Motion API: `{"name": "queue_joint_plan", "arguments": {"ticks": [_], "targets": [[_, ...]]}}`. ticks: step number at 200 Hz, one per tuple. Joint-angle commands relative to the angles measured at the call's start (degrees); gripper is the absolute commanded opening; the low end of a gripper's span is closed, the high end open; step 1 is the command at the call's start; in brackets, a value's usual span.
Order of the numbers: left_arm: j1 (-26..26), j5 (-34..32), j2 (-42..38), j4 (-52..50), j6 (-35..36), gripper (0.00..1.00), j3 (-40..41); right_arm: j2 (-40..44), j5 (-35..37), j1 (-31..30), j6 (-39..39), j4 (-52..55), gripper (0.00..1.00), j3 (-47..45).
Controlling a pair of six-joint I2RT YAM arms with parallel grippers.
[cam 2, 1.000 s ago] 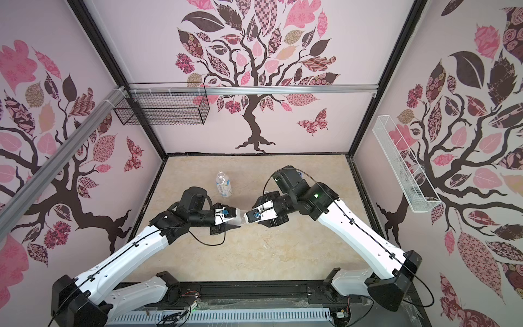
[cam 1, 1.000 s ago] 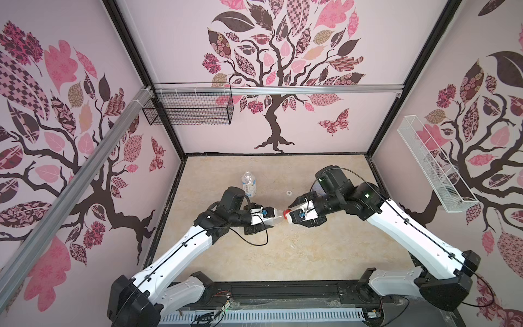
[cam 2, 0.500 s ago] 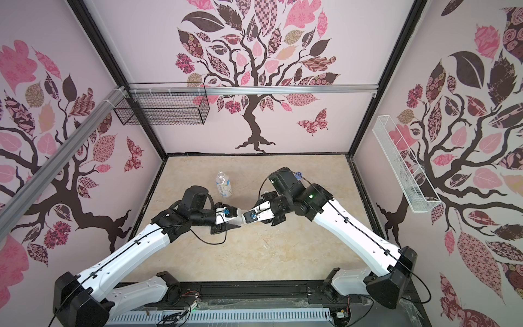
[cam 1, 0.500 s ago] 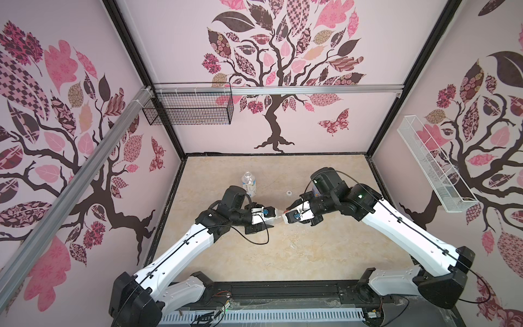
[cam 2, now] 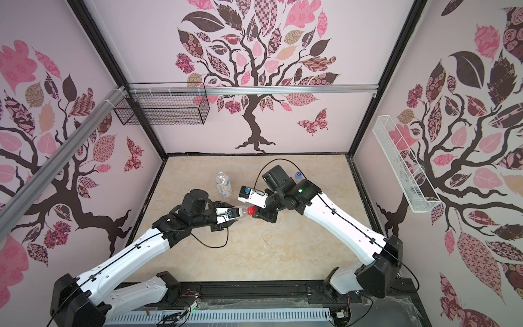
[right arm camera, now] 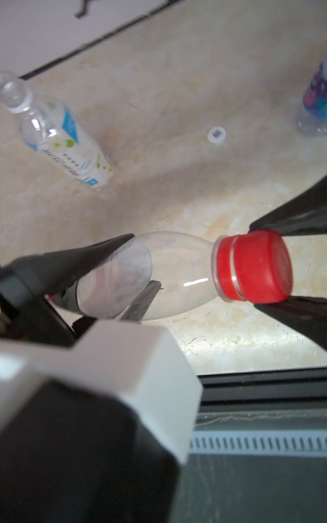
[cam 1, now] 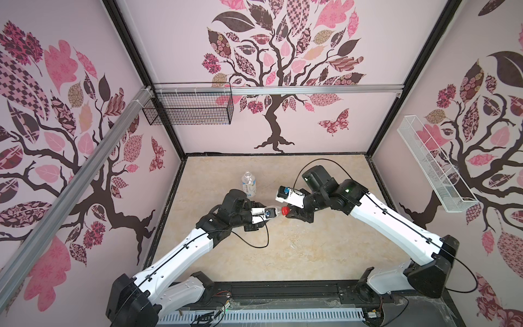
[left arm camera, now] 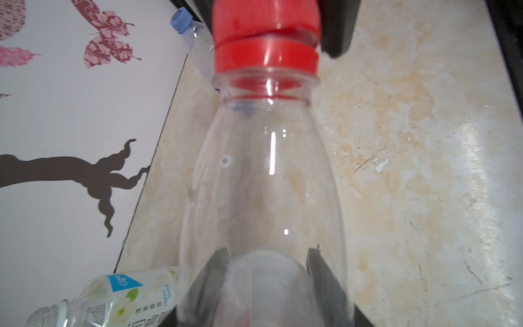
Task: Screw on the bottle caps
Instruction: Screw the bottle cap onto the plastic bottle.
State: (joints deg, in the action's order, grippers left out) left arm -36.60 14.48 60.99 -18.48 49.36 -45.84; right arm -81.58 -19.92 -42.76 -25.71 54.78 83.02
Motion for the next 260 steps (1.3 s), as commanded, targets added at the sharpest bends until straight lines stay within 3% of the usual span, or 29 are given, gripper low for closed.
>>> {"name": "queue_joint_plan", "arguments": {"ticks": [1,18,34,54,70,92,125,143,158,182,208,229,260], "targets": [[-3.0,-5.6,-1.8,13.4,1.4,0.47,0.9,-2.9,-1.9,2.8,33.9,-8.4,0.02,1.0],[-4.3,-8.2,-2.0,16.1,2.5,0.47,2.2,-4.6,-6.8,6.0,50.6,-10.2,0.0,0.6],[-5.0,-8.7,-2.3,18.2,3.3,0.46,3.7,-5.3,-16.5,8.5,64.7,-17.6,0.0,-2.9],[-5.0,-8.4,-2.4,17.4,3.5,0.47,4.2,-4.7,-20.8,8.4,68.7,-24.7,0.0,-4.5],[-4.8,-10.0,-1.9,14.5,2.7,0.47,3.5,-3.9,-20.0,8.4,56.9,-16.5,0.11,-0.8],[-2.6,-7.8,-1.0,8.1,0.5,0.46,2.0,-0.3,-12.6,8.5,31.5,-3.5,0.36,0.6],[3.1,3.2,-1.2,-1.9,-0.9,0.47,-1.7,7.0,-4.8,8.8,5.0,3.5,0.48,-4.3],[3.7,7.4,-0.5,-7.5,2.1,0.47,-4.1,11.7,-2.5,8.8,-4.2,-1.3,0.48,-7.7],[3.8,8.9,0.2,-10.5,3.1,0.47,-5.9,15.1,-4.8,8.4,-14.1,-5.4,0.5,-9.8],[3.8,11.0,0.6,-12.3,4.1,0.47,-7.1,16.7,-5.2,6.7,-24.4,-11.6,0.61,-10.2],[3.7,11.9,0.7,-13.4,4.7,0.47,-8.1,13.2,-4.8,3.1,-37.8,-5.5,0.64,-5.6],[3.7,12.7,0.8,-13.4,4.6,0.47,-8.4,10.6,-2.5,-0.2,-44.4,-1.2,0.61,-3.2],[3.6,13.5,0.9,-14.3,4.4,0.48,-9.0,9.6,-4.5,-1.0,-47.2,-2.4,0.54,-2.4]]}}
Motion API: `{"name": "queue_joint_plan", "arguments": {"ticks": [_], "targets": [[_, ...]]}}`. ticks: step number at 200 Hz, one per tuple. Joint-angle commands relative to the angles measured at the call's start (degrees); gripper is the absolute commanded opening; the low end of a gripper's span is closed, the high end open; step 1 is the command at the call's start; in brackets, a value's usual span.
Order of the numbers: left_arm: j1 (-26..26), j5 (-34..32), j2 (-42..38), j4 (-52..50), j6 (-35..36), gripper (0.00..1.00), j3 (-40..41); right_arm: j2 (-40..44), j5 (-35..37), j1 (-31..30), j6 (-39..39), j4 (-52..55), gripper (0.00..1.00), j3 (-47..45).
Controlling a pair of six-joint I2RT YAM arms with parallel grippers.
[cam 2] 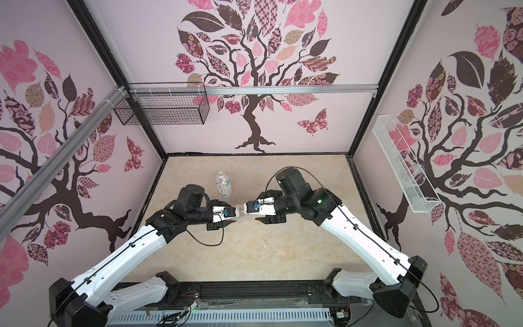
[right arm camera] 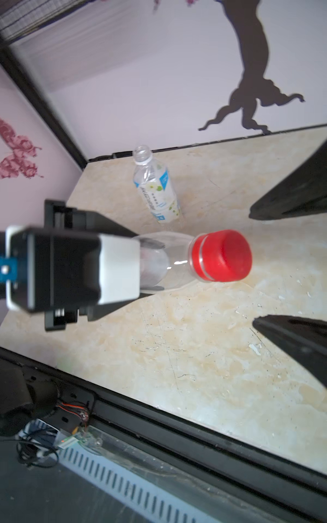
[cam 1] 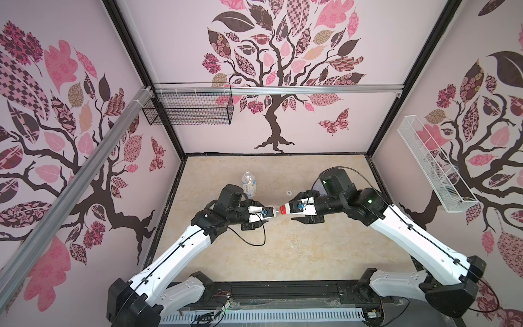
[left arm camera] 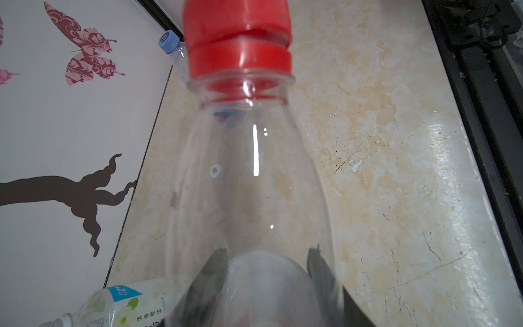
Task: Screw on the bottle caps
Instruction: Screw the bottle cap onto the plastic bottle.
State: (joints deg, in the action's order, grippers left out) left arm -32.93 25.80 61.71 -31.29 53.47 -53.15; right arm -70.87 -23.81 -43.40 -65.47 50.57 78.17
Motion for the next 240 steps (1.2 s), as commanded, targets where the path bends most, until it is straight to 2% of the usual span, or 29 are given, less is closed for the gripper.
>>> {"name": "queue_joint_plan", "arguments": {"ticks": [1,29,69,110,176,214,236,240], "targets": [[0.0,2.2,0.2,-1.6,0.3,0.48,-1.8,-1.2,-0.6,-0.4,-7.5,1.9,0.54,2.5],[-0.2,3.2,0.1,-1.9,0.3,0.48,-1.8,-3.2,1.1,-1.3,-8.7,2.0,0.51,4.1],[-0.3,3.2,0.8,-1.7,0.4,0.47,-1.8,-2.8,0.8,-1.6,-8.2,-0.8,0.51,3.6],[-0.3,3.5,1.5,-1.2,0.4,0.47,-2.3,-3.7,-0.1,-1.8,-9.6,2.6,0.41,4.1],[-0.7,4.3,1.6,-1.1,0.2,0.47,-2.5,-4.6,0.2,-2.0,-9.0,1.9,0.41,2.8],[-0.8,4.0,1.1,-0.5,-0.1,0.47,-2.2,-6.2,-1.1,-2.0,-5.7,3.8,0.19,5.0],[-1.4,1.4,0.5,2.2,-0.8,0.47,-1.5,-8.0,-1.8,-2.0,1.6,5.2,0.01,7.3],[-1.7,0.4,0.3,3.1,-1.1,0.46,-1.5,-8.4,-1.7,-2.0,3.8,5.1,0.0,7.6]]}}
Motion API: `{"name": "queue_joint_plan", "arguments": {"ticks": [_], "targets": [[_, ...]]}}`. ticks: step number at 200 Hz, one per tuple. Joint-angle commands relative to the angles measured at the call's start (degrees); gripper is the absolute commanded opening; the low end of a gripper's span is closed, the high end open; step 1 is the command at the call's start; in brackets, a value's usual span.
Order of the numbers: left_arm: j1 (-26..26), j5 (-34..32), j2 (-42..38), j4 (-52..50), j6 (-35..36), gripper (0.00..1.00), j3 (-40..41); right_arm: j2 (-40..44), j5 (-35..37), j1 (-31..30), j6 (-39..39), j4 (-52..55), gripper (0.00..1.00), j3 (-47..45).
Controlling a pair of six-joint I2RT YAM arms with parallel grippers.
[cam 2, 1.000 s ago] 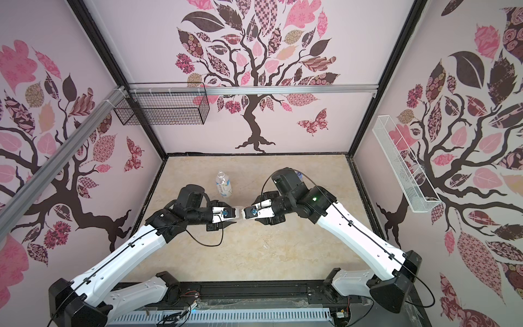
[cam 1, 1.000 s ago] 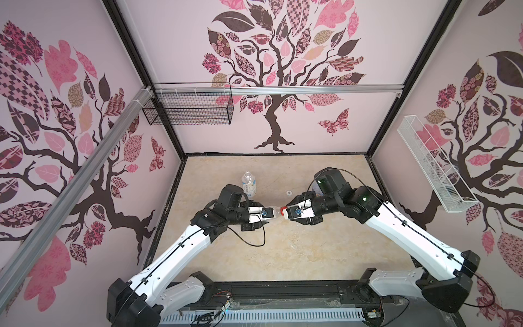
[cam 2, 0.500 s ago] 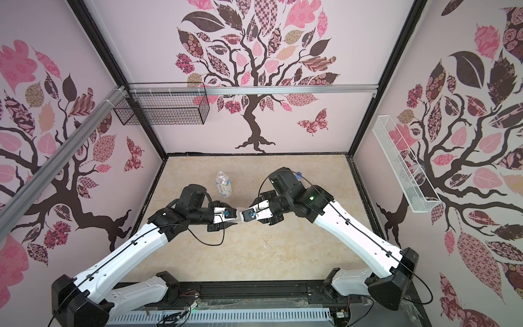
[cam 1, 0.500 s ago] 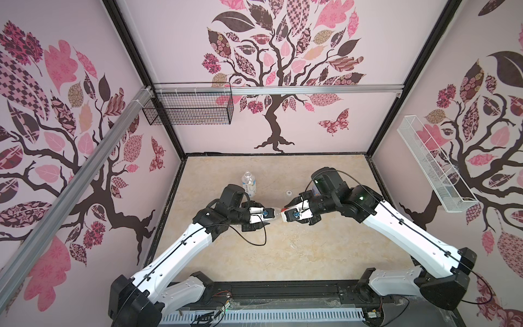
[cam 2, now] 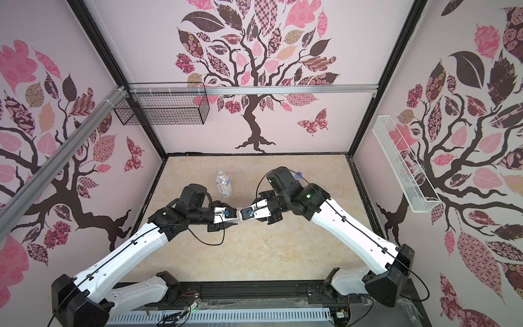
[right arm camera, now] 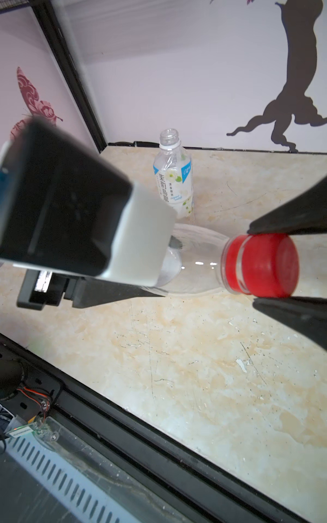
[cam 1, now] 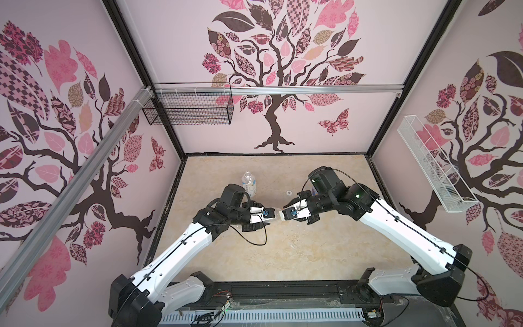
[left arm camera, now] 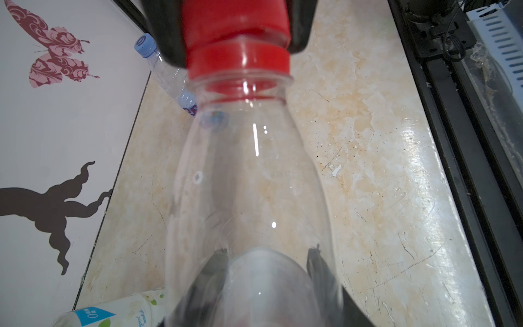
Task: Screw on the bottle caps
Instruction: Screw the bottle cap onto the plastic bottle.
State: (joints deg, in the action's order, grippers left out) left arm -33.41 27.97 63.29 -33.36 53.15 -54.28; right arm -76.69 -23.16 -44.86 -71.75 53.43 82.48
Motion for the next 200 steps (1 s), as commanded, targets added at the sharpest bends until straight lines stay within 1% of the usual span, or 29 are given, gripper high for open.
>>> {"name": "queue_joint_plan", "arguments": {"ticks": [1,21,47,74,86,99,104,115,135,149,170,183,194,200], "targets": [[-1.3,-2.0,-1.3,5.4,-0.9,0.47,-0.3,-2.6,-2.4,-0.6,10.6,2.2,0.0,3.3],[-2.6,-5.6,-2.2,9.9,-2.1,0.46,-0.1,-4.3,-1.6,-0.6,21.9,0.9,0.0,3.8],[-4.7,-10.6,-3.8,17.7,-3.1,0.46,2.0,-5.0,0.4,-0.6,41.3,-4.3,0.0,2.3],[-6.1,-14.1,-5.3,23.7,-2.7,0.46,4.4,-5.5,-2.9,0.4,61.4,-10.0,0.0,0.8],[-6.6,-15.9,-5.9,25.4,-2.1,0.46,5.4,-5.9,-5.7,1.4,69.7,-12.0,0.0,0.5],[-6.8,-17.4,-6.6,26.4,-1.3,0.46,6.4,-6.7,-7.1,2.7,78.7,-13.4,0.0,0.8],[-6.9,-18.1,-6.8,26.7,-1.2,0.46,6.8,-7.1,-7.6,3.4,83.3,-13.5,0.0,1.0],[-7.1,-19.6,-7.3,27.7,-0.9,0.46,7.4,-8.3,-7.3,5.1,92.0,-12.3,0.0,2.3],[-7.2,-21.1,-8.2,28.5,-0.7,0.46,8.4,-10.0,-7.0,6.3,104.0,-9.3,0.0,4.4],[-7.3,-21.5,-8.6,28.8,-0.7,0.45,8.9,-10.1,-8.0,6.7,112.9,-11.4,0.0,2.6],[-7.7,-22.4,-8.8,30.3,-0.4,0.44,10.1,-9.5,-11.5,8.4,128.1,-18.1,0.0,-3.4],[-7.8,-23.0,-8.7,30.5,0.2,0.44,10.8,-8.7,-11.7,8.8,134.9,-21.2,0.0,-6.1],[-7.9,-23.4,-8.6,30.4,0.6,0.44,11.4,-8.1,-10.9,9.0,137.7,-22.2,0.0,-6.6],[-7.9,-23.6,-8.5,29.9,0.8,0.44,11.6,-7.7,-10.3,9.0,137.8,-22.3,0.0,-6.4]]}}
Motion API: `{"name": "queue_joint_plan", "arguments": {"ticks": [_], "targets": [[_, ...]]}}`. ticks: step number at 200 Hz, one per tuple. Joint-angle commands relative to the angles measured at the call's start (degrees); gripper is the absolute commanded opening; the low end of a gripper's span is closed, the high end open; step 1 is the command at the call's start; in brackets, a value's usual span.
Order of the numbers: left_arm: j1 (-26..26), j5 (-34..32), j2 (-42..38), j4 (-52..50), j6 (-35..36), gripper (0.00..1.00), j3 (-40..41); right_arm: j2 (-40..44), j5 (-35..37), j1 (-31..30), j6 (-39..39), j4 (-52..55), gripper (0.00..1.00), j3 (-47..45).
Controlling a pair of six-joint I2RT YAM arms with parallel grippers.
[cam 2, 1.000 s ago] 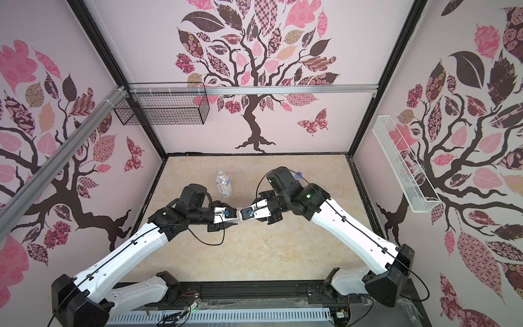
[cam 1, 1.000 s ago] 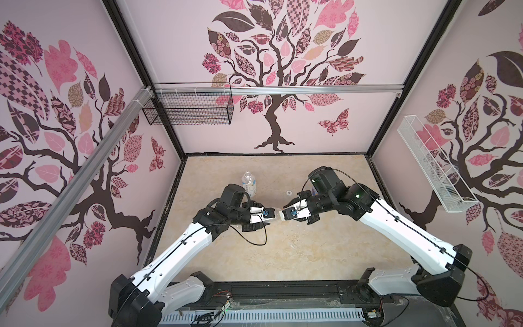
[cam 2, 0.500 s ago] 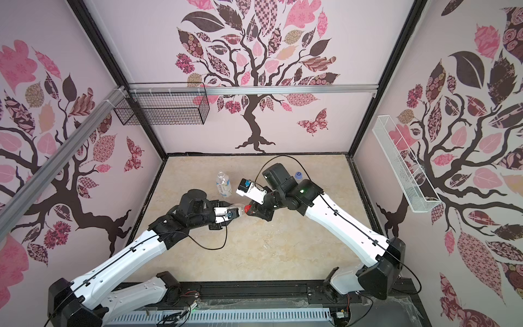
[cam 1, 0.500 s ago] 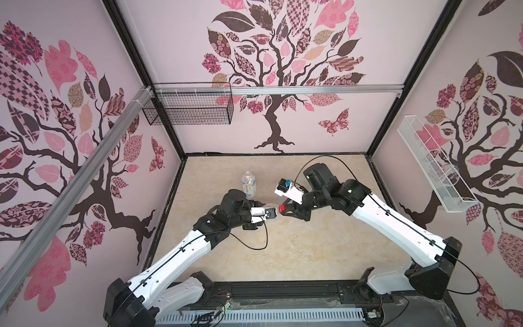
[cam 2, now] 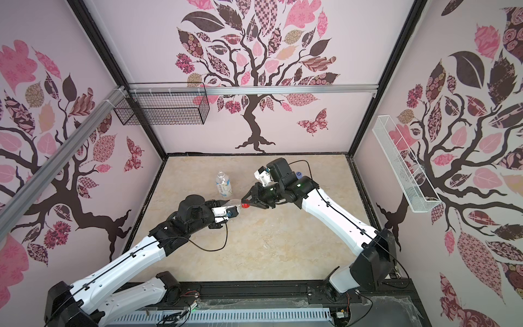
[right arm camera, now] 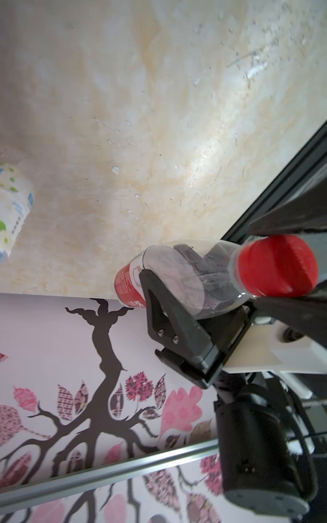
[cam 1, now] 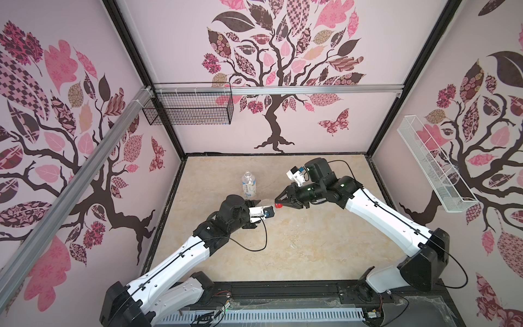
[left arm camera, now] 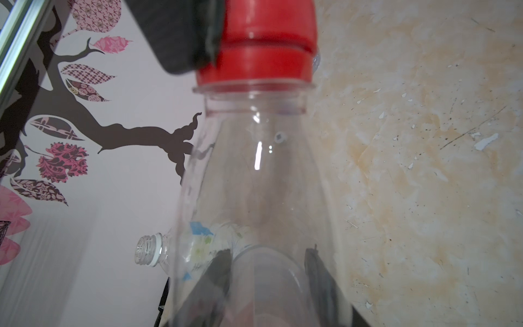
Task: Screw on the bottle caps
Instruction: Screw the bottle cap onto the plastic bottle.
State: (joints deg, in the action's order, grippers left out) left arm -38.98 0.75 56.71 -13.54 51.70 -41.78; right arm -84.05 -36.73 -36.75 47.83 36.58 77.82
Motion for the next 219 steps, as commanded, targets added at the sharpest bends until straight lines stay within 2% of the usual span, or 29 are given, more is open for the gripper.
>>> {"name": "queue_joint_plan", "arguments": {"ticks": [1,10,21,36,47,64,94,105,127,154,186,203,219], "targets": [[-2.3,3.6,-1.9,9.9,2.3,0.44,-1.0,-0.3,3.3,0.9,18.2,-5.5,0.0,-1.6],[-2.4,3.0,-1.6,8.1,2.3,0.44,-1.2,0.1,3.6,1.1,15.4,-5.2,0.0,-0.3],[-2.1,1.7,-1.1,5.1,1.5,0.44,-1.9,0.1,3.9,1.4,7.4,-2.4,0.19,3.4],[-1.0,2.8,-0.1,0.5,0.7,0.45,-2.7,1.1,6.3,1.4,-8.8,3.4,0.44,8.3],[0.2,5.1,0.4,-2.6,-0.5,0.45,-3.5,3.2,8.4,1.4,-21.3,5.9,0.55,9.6],[3.0,10.7,0.9,-6.7,-1.6,0.45,-4.3,8.1,10.8,1.4,-40.9,6.9,0.62,7.7],[5.4,18.2,2.2,-13.7,0.0,0.45,-7.4,17.1,6.4,1.4,-76.9,7.4,0.66,-0.7],[5.5,20.0,2.9,-15.6,0.8,0.45,-8.8,19.1,5.7,1.2,-86.9,6.8,0.66,-3.3],[5.5,22.4,4.3,-17.3,1.0,0.45,-10.5,19.1,6.4,-0.3,-100.6,6.4,0.63,-4.4],[5.5,25.3,4.9,-17.7,0.6,0.45,-11.8,16.3,14.9,-6.3,-113.6,7.1,0.64,-2.9],[5.5,27.1,5.3,-18.1,0.4,0.45,-12.7,15.2,14.6,-9.0,-120.7,4.0,0.62,-3.6],[5.5,27.6,5.2,-18.0,0.2,0.45,-12.7,13.9,11.8,-9.0,-123.3,5.8,0.57,-2.4],[5.5,28.2,5.0,-17.7,-0.2,0.45,-12.6,12.4,12.9,-9.4,-125.1,7.9,0.52,-1.4]]}}
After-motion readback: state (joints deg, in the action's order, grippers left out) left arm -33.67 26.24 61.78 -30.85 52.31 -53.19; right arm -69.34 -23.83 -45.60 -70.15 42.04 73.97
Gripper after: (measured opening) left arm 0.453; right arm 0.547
